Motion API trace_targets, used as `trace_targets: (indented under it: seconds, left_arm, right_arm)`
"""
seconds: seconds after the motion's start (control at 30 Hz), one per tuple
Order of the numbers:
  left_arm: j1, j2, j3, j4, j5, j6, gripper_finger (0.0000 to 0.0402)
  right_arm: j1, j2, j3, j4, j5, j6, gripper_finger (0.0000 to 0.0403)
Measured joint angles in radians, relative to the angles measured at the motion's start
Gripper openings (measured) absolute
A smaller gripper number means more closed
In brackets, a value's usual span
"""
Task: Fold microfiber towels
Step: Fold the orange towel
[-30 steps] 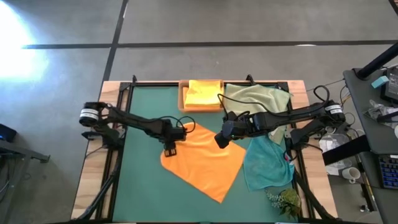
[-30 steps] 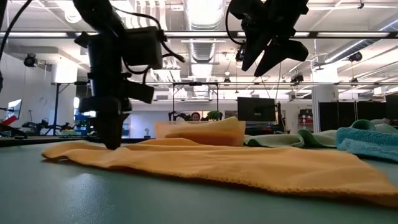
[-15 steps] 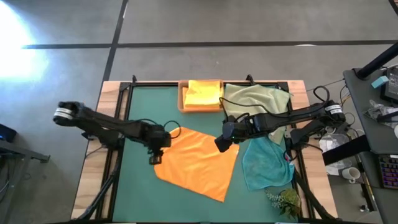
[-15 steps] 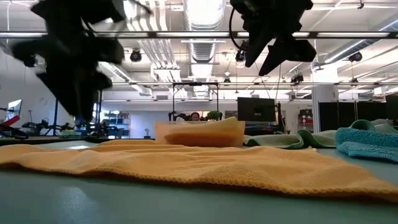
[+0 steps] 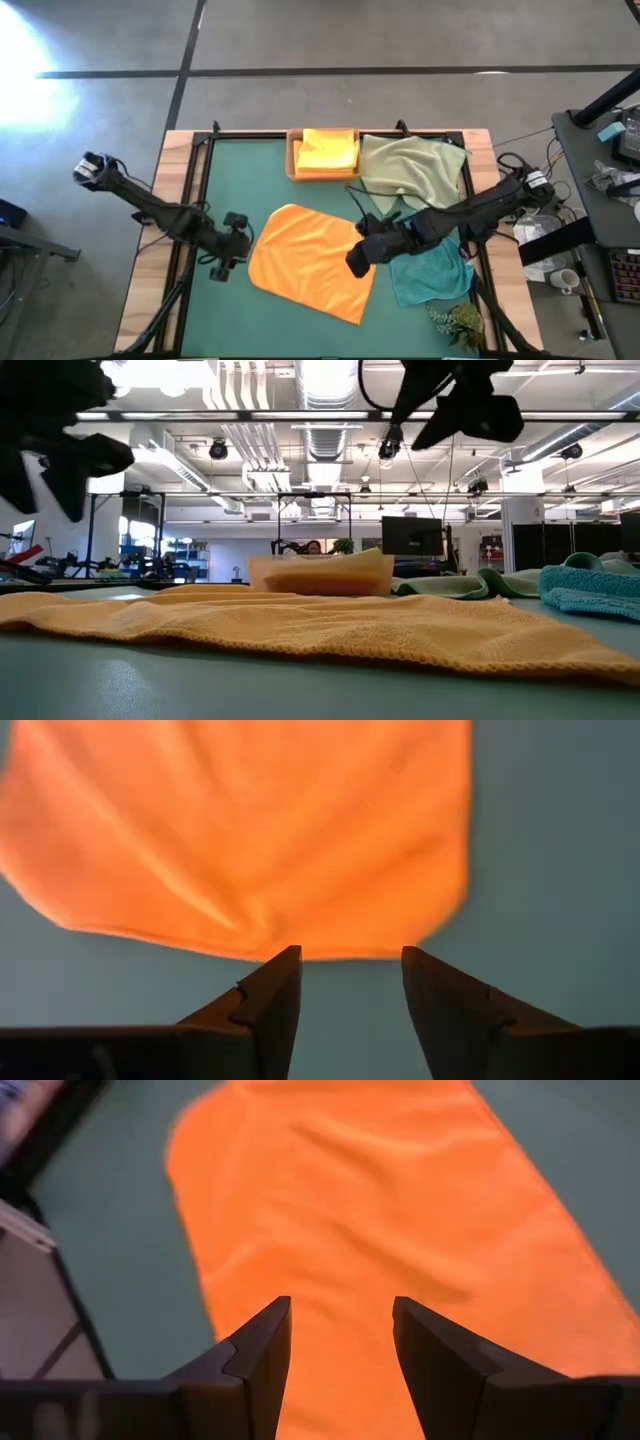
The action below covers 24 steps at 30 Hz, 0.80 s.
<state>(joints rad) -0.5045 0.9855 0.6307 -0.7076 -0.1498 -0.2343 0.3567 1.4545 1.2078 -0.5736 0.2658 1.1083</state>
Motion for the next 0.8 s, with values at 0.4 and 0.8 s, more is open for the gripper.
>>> trace_targets:
  seconds: [0.4,0.8]
  left_arm:
    - [-0.191,0.136,-0.001,0.062,-0.067,-0.050,0.0160]
    - [-0.209,0.352,0.030,0.175,-0.066,-0.052,0.0160]
  right_arm:
    - [0.104,0.129,0.079,0.053,0.050,-0.026,0.0155]
    - [0.194,0.322,0.304,-0.052,0.049,-0.196,0.0151]
